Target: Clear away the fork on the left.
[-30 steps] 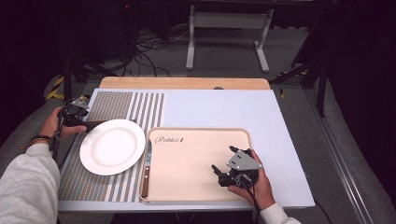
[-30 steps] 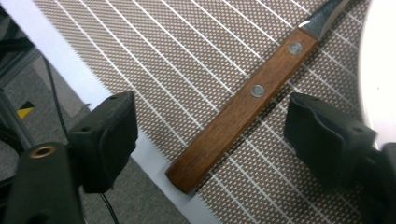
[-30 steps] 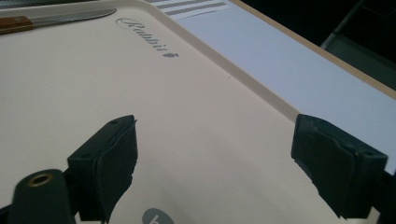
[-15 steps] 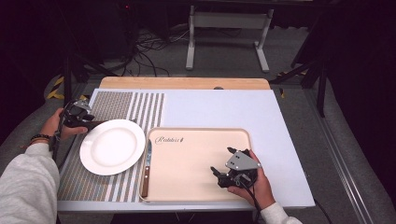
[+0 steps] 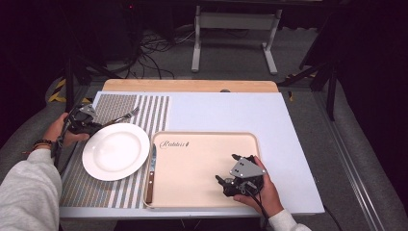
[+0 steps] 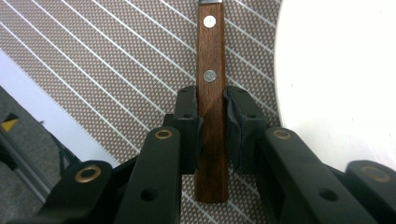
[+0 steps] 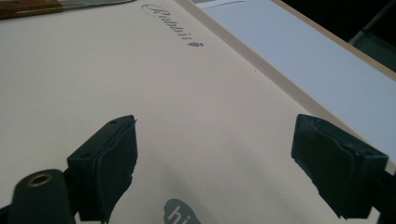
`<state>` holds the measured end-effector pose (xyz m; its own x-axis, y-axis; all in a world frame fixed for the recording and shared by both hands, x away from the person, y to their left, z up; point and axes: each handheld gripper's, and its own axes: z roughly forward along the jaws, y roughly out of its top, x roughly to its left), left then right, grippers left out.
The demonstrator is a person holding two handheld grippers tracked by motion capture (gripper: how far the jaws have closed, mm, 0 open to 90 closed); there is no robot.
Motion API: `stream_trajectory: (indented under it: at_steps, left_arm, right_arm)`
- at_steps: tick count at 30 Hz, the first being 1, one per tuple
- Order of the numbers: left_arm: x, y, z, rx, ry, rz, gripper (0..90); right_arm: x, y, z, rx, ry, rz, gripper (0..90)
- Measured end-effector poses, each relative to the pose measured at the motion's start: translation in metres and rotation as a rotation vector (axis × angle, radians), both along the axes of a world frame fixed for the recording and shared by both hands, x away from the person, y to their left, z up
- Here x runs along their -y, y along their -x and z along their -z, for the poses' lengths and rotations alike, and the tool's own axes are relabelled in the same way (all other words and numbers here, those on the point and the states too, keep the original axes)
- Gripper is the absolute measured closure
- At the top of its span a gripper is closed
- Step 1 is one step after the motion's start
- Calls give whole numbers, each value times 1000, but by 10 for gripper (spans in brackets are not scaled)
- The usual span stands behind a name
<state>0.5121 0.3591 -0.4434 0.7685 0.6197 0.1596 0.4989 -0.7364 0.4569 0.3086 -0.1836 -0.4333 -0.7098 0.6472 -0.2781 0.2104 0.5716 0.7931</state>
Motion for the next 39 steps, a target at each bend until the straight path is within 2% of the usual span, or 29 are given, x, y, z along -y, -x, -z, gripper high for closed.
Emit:
stream_trajectory:
  at_steps: [4,5,6,11,13,15,16,19,21,26,32,34,39]
  left_arm:
    - [6,-1,0,31,-21,-3,764]
    - [12,0,-1,60,-43,-16,764]
    - [12,0,-1,60,-43,-16,764]
    - [21,1,-5,115,-80,-17,764]
    - [22,2,-8,135,-70,-30,764]
    - [22,4,-12,173,-73,-46,764]
    - [21,5,-15,185,-54,-54,765]
    - [20,8,-19,206,-41,-66,764]
    - [19,9,-21,210,-30,-64,764]
    - [20,15,-30,250,-5,-60,764]
    - [25,26,-44,299,17,-46,764]
    - [28,31,-51,319,38,-34,764]
    - [34,37,-57,337,39,-25,764]
  right_arm:
    - [0,0,0,4,-1,1,155]
    - [0,1,-1,7,0,-1,155]
    - [0,1,-1,7,0,-1,155]
    - [0,3,-1,19,15,-3,155]
    - [0,4,-2,24,12,-4,155]
    - [0,4,-3,26,4,-1,154]
    - [1,4,-3,31,0,-5,153]
    - [2,5,-5,38,-6,2,153]
    - [2,5,-5,41,-8,4,153]
    - [3,4,-7,46,-16,11,154]
    - [2,5,-7,54,-17,14,154]
    - [2,5,-8,58,-20,16,154]
    - [3,5,-10,63,-27,17,154]
